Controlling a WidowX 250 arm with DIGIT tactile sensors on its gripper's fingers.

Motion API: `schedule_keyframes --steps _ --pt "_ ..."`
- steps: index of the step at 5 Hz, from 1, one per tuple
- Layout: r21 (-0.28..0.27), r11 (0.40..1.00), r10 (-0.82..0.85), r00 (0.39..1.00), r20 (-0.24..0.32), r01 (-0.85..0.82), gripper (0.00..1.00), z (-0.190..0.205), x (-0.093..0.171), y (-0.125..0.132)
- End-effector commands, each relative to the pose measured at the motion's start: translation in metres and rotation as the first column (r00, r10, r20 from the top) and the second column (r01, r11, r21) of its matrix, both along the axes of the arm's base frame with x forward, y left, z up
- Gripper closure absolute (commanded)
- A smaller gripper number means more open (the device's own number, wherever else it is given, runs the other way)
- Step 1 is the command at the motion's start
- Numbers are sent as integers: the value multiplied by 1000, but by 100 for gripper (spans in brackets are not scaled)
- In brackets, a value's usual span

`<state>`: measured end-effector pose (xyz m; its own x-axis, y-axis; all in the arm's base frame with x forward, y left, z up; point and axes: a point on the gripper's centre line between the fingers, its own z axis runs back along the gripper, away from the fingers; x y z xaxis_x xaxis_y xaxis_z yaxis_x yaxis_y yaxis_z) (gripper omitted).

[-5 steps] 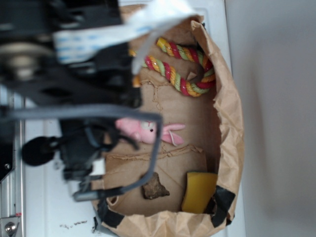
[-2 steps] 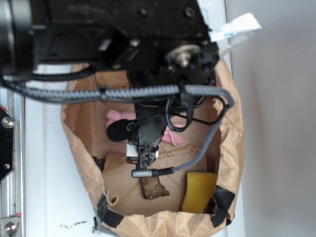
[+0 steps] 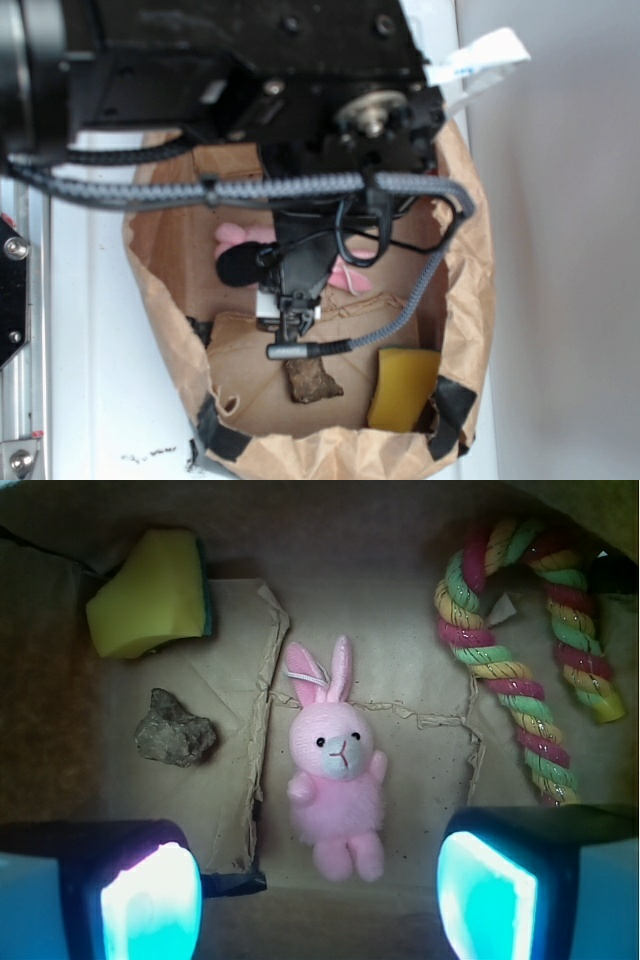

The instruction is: Grab the multicolored rope.

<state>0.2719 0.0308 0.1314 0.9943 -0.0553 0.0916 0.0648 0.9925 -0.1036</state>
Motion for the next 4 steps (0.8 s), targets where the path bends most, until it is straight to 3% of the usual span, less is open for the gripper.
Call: schedule_keyframes --steps 1,3,4 --pt "55 998 3 997 82 -7 0 -9 24 39" --pt "151 988 -45 993 108 28 0 -40 53 78" --pt "186 982 -59 991 119 36 0 -45 60 85"
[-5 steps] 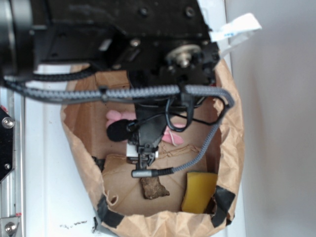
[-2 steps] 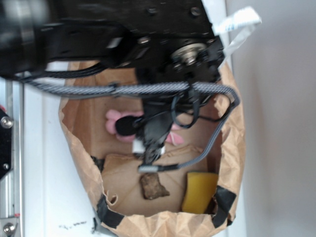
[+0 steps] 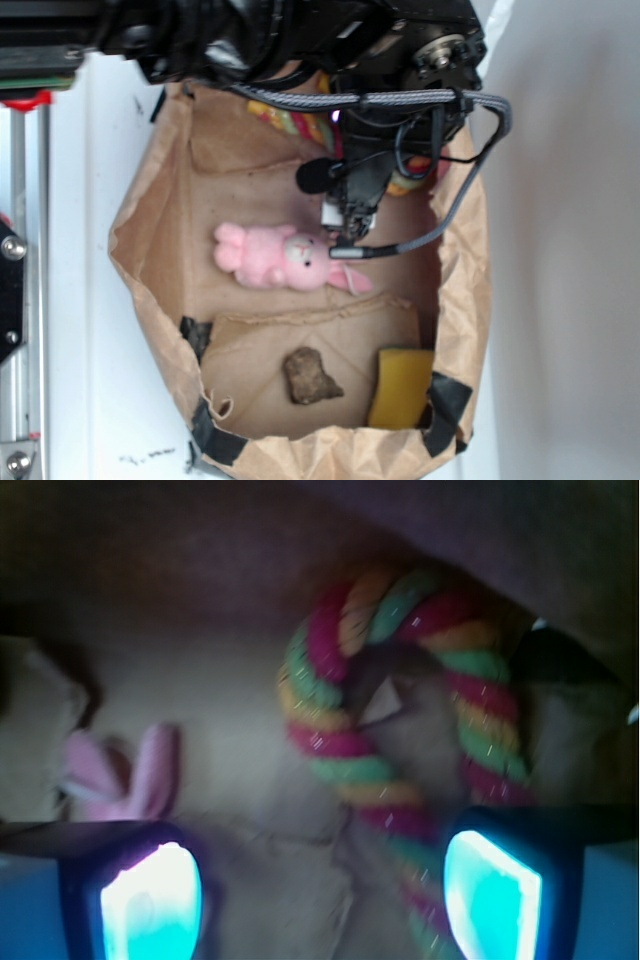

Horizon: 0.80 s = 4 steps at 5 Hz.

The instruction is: Grab the multicolored rope.

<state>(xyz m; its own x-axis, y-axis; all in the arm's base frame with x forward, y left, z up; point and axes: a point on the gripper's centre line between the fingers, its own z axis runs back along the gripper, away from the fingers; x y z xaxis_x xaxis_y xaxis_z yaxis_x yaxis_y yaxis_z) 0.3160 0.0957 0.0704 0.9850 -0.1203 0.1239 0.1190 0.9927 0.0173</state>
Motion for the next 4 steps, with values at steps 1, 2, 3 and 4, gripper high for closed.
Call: schedule_keyframes --steps 1,2,3,4 --pt "124 991 -71 990 119 56 0 13 31 11" --pt "152 987 -69 991 114 52 0 6 41 12" --pt "107 993 -47 996 73 39 0 -12 38 3" --pt "88 995 -42 998 38 38 0 -31 35 -10"
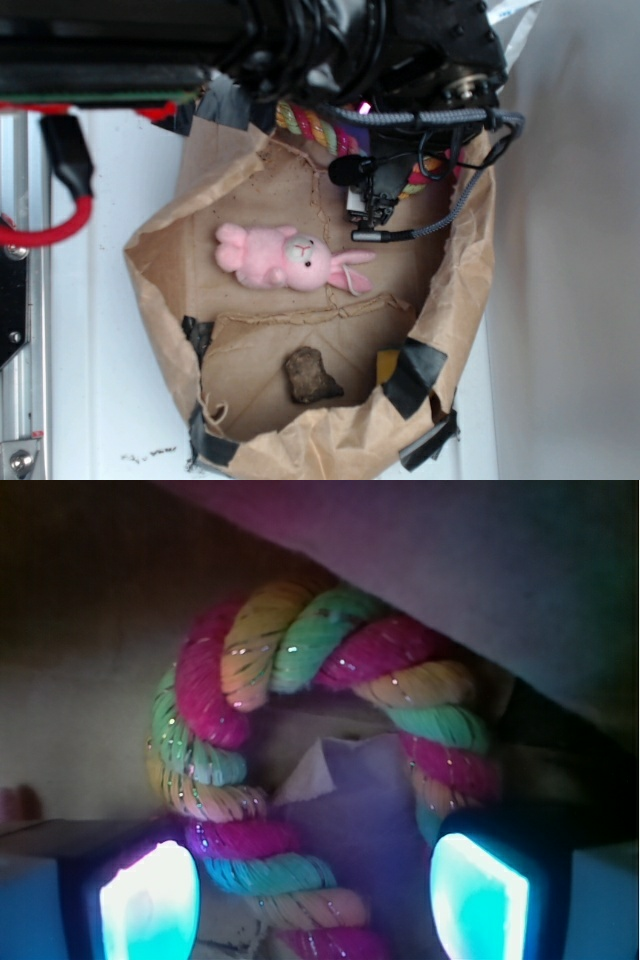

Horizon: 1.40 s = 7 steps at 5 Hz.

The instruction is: Grab the multicolored rope.

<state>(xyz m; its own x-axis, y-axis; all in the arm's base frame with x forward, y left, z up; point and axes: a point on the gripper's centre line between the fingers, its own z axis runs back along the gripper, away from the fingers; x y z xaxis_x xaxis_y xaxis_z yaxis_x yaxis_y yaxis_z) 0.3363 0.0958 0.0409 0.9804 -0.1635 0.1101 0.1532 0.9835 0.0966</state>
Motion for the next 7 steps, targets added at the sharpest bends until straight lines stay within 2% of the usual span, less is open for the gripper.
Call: schedule_keyframes --steps 1,2,3,4,6,7 --pt "10 1000 -26 1000 17 25 0 -16 15 -20" --pt "11 999 -31 999 15 30 0 -16 19 -22" --pt "-39 998 -46 999 1 46 0 -5 12 -26" --pt "-58 996 -71 997 14 72 0 9 -1 -29" --pt "-107 994 -7 998 70 14 0 46 -16 -14" --pt "-110 993 -24 995 100 35 0 50 -9 -20"
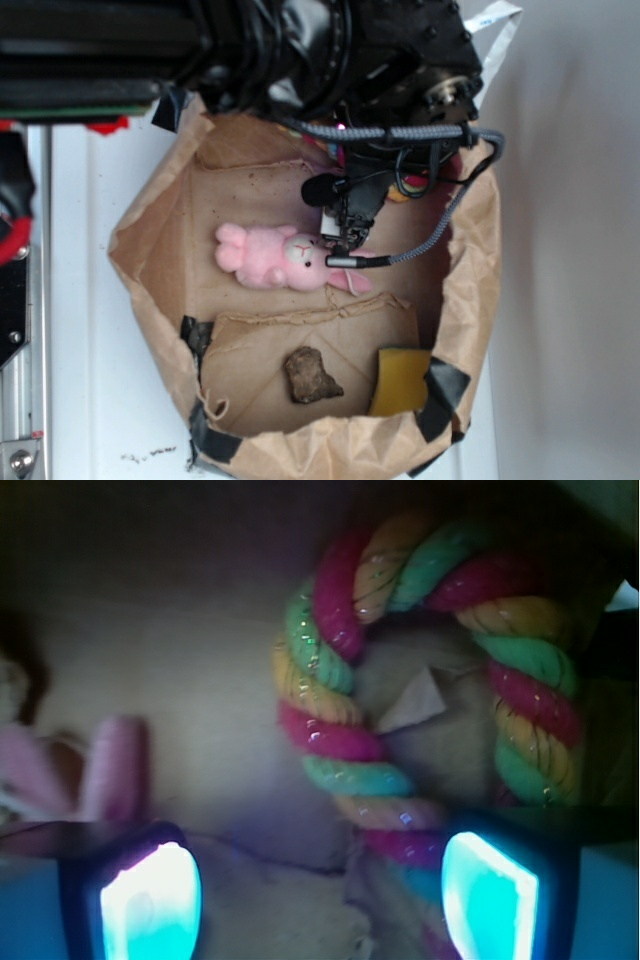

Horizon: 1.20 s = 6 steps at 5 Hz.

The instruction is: Grab the multicolored rope.

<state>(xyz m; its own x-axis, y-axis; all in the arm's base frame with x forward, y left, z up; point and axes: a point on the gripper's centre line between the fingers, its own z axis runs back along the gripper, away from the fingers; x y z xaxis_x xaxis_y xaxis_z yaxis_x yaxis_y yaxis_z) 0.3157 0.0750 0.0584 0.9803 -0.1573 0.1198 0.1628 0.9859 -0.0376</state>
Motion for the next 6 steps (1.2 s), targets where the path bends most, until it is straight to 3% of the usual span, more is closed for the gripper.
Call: schedule_keyframes --steps 1,2,3,6 --pt "8 999 -39 987 157 38 0 43 17 -10" --pt "12 1000 -21 982 187 19 0 48 30 -9" --pt "14 1000 0 984 177 -2 0 43 39 -4" --pt "64 998 -15 996 87 9 0 -15 50 -28"
